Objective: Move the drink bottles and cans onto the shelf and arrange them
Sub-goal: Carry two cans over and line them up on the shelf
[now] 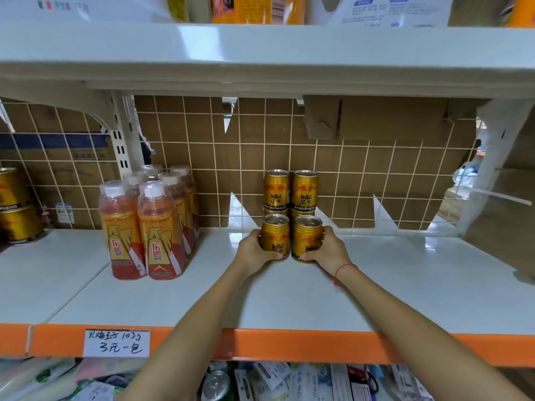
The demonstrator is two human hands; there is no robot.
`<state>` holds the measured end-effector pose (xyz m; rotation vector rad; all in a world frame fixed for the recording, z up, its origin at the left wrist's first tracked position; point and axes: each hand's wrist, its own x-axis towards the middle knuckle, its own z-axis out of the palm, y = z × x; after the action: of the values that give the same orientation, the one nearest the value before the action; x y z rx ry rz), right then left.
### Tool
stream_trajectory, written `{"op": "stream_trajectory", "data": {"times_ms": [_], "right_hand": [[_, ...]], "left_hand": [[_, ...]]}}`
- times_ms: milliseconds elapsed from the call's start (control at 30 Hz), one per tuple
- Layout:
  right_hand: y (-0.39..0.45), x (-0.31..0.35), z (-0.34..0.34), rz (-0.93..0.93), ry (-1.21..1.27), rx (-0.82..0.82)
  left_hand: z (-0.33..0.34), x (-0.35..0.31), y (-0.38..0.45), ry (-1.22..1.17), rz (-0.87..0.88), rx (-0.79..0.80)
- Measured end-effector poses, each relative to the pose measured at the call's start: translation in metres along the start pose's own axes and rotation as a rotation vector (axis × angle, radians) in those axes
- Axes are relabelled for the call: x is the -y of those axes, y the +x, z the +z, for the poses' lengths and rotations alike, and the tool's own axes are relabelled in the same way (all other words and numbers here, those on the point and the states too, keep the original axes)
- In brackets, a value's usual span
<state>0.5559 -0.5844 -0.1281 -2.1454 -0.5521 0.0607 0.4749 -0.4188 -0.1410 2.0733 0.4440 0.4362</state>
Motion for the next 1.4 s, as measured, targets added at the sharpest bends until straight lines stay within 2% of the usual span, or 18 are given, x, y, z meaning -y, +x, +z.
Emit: {"op": "stream_trajectory", "data": {"times_ms": [433,1400], "right_hand": [[0.011,-0.001,0.004,0.008,0.008,0.002],[0.015,-0.003,0.005,-0.013,-0.014,0.003]], "left_hand": [[0.003,0.000,0.012,-0.045,0.002,0.105],[0.007,0.010,0.020,-0.051,0.021,0.118]]}}
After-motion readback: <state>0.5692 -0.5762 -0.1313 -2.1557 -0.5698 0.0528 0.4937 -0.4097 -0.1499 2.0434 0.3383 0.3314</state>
